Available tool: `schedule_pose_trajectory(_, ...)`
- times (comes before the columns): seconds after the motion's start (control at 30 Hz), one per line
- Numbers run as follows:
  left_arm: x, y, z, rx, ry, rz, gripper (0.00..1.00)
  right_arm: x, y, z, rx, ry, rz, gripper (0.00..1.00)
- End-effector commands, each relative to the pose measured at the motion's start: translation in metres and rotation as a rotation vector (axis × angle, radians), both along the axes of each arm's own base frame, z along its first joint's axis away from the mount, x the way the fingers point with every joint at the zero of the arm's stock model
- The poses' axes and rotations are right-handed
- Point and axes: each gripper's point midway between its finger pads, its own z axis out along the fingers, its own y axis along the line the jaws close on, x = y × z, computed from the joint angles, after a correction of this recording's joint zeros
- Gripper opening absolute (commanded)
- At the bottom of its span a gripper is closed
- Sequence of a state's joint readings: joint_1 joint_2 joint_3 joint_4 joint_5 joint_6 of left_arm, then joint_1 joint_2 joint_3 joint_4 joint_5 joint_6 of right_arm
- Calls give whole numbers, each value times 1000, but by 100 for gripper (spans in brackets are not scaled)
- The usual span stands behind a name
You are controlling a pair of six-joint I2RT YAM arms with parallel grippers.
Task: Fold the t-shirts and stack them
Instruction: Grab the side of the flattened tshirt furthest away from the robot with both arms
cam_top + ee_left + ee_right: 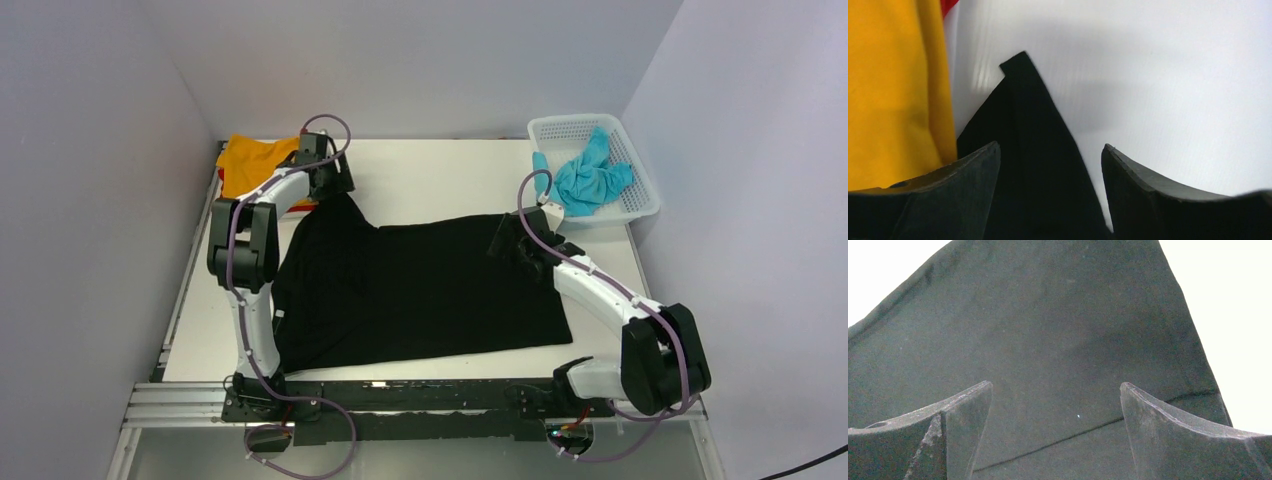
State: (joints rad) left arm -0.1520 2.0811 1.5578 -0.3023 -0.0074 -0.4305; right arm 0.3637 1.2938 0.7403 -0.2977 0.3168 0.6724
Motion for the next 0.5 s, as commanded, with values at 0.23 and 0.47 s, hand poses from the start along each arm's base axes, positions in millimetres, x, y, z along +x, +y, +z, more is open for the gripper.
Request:
schedule_pose_trajectory(0.23,30,-7,5,-10,-40,4,68,17,4,12,31,-41,8,100)
schedule_pose_trajectory(0.47,24,4,-7,35,-1,45,65,17,2,9,33,-38,5,100)
